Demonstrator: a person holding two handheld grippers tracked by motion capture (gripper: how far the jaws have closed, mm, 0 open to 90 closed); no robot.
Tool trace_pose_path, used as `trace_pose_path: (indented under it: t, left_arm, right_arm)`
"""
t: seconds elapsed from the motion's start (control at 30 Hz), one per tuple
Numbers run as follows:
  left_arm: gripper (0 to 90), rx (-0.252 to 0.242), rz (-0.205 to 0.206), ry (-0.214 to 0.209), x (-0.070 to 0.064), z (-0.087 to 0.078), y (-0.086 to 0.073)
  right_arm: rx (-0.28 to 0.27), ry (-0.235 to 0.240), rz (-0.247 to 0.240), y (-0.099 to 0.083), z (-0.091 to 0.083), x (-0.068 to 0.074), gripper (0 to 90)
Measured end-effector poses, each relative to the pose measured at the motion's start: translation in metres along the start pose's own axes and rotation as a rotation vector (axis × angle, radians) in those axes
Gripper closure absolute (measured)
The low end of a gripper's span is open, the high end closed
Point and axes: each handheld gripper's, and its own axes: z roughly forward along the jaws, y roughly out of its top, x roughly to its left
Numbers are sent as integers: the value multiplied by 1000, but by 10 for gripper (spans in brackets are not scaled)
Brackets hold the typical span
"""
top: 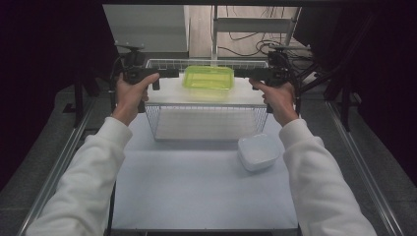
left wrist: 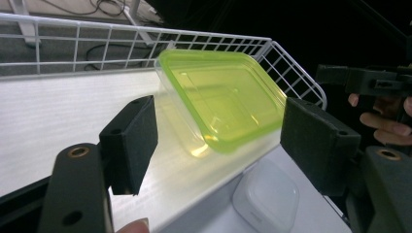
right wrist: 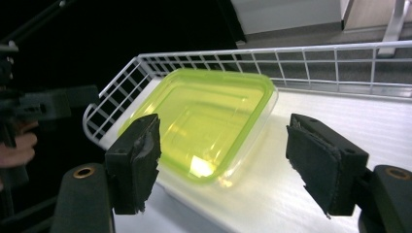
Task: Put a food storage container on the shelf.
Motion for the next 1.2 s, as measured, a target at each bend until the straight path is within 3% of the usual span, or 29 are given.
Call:
trace_pose_path:
  t: [0.13, 0.2, 0.33, 0.37, 0.4, 0.47, 0.53, 0.57, 0.63, 0.7, 0.73, 0.77, 0.8, 0.83, 0.87, 0.97, 1.07, 1.13, 1.2]
  left_arm:
    - [294, -11, 35, 1, -7, -14, -12]
    - [294, -4, 74, 5, -15, -26, -28]
    - [298, 2, 107, 3, -27, -36, -54]
    - [299, 2, 107, 3, -27, -36, -54]
    - [299, 3, 116, 1, -32, -37, -66]
    - [300, 15, 130, -9, -40, -36, -86]
    - [299, 25, 134, -3, -43, -34, -94]
    - [300, 44, 151, 12, -47, -33, -110]
    - [300, 70, 154, 16, -47, -30, -125]
    - [300, 75, 146, 17, -46, -29, -132]
    - [301, 87, 134, 20, -44, -27, -141]
    - [301, 111, 124, 25, -40, -23, -154]
    - [301, 111, 124, 25, -40, -23, -154]
    - [302, 140, 126, 49, -38, -19, -167]
    - [301, 140, 126, 49, -38, -19, -167]
    - [302, 183, 117, 63, -35, -16, -193]
    - [295, 220, 137, 92, -33, -14, -202]
    - [293, 228, 120, 78, -31, -14, -210]
    - [288, 246, 112, 91, -29, -14, -218]
  right_arm:
    - [4, 4, -56, -9, -17, 4, 280]
    - [-1, 4, -99, -22, -31, 7, 271]
    - [6, 10, -164, -47, -46, 14, 259]
    - [14, 23, -178, -54, -49, 15, 255]
    - [14, 23, -178, -54, -49, 15, 255]
    - [30, 40, -226, -79, -55, 20, 251]
    - [44, 54, -226, -92, -58, 21, 251]
    - [53, 60, -229, -99, -59, 20, 251]
    - [66, 59, -233, -114, -61, 19, 252]
    - [69, 61, -233, -122, -62, 18, 252]
    - [75, 54, -225, -138, -65, 13, 259]
    - [84, 56, -219, -144, -65, 12, 259]
    - [84, 56, -219, -144, -65, 12, 259]
    - [112, 47, -209, -158, -65, 7, 259]
    - [112, 47, -209, -158, -65, 7, 259]
    - [154, 17, -199, -183, -64, 0, 260]
    - [178, 20, -161, -198, -63, -7, 263]
    - [195, 12, -149, -207, -64, -11, 263]
    - [211, 1, -140, -214, -65, -15, 264]
